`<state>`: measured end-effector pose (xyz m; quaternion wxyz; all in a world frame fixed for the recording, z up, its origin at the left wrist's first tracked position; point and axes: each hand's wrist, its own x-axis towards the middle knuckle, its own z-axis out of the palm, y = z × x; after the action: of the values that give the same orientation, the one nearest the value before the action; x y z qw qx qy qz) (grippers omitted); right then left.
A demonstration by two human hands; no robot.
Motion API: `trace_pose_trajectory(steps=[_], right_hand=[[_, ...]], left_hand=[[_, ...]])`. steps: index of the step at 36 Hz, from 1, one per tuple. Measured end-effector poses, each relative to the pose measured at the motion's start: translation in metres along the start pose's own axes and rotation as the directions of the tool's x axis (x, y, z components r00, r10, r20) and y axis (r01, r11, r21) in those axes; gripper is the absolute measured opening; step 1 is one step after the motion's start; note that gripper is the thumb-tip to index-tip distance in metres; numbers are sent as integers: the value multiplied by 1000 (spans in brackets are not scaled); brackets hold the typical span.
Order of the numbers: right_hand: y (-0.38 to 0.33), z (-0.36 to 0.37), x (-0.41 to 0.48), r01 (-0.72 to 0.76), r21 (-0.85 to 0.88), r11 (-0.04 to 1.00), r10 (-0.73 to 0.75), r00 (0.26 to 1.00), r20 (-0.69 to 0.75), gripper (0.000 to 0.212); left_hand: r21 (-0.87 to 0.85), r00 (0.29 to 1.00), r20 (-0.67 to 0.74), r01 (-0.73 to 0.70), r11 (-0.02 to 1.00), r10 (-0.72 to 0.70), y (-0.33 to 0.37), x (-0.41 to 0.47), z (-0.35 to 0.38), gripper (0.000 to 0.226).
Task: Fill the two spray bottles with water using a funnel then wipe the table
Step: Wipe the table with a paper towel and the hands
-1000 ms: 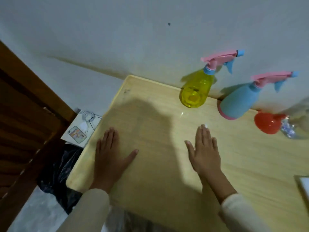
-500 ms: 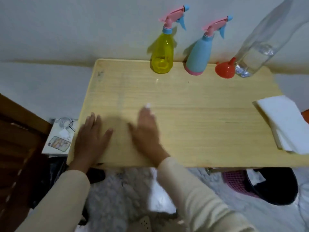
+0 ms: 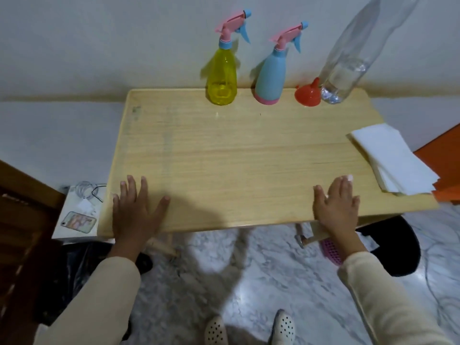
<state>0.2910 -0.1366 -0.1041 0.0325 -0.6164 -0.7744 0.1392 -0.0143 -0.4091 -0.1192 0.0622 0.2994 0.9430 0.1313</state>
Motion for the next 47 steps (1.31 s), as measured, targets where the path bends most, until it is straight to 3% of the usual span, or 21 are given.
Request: trace_pose_trajectory(steps=[3,5,7,10,13,15,18,23,27,32,38,43,47], right_hand=[[-28,10,-7,-208,98,973,209,978,0,77],[-58,21,-14,-231,101,968,232,973,5,81],[-90,36,-30,-118,92,989,117,993,16,80],[-146,64,-73,172,144,975,-179,983,38,78],[-186,85,-124,532,190,825,-549,835,46,71],[-192,88,-133,638,225,737,-667,739,91,65],[-178,82,-108,711,278,646,-753,654,77,64],[-161,56,-76,773,179,609,-788,563,247,78],[-163,54,-76,810,150,567,-809,514,287,80],[-164,58,-85,763,279,584,-811,526,258,69],[-163,62,-99,780,298,551,-833,535,142,43],[-162,62,-95,790,307,531,-847,506,162,19],[-170,47,-86,794,269,546,-837,502,218,45]], left_hand=[[23,1000,13,13,1000,-13,8,-9,3,98],[36,1000,10,14,999,-14,11,-15,6,98],[45,1000,14,14,999,-14,11,-18,7,98],[41,1000,6,14,999,-14,10,-20,8,98],[32,1000,7,19,999,-19,11,-21,9,98],[24,1000,9,14,1000,-14,10,-22,9,99],[20,1000,17,-13,1000,12,8,-23,6,99],[9,999,22,-32,999,32,5,-26,5,98],[14,1000,8,-26,1000,26,7,-28,7,96],[29,1000,19,-22,999,21,7,-36,10,95],[63,996,93,2,998,-8,13,-50,11,90],[110,994,106,-1,994,-11,16,-58,12,96],[93,987,148,51,994,-65,30,-62,7,72]])
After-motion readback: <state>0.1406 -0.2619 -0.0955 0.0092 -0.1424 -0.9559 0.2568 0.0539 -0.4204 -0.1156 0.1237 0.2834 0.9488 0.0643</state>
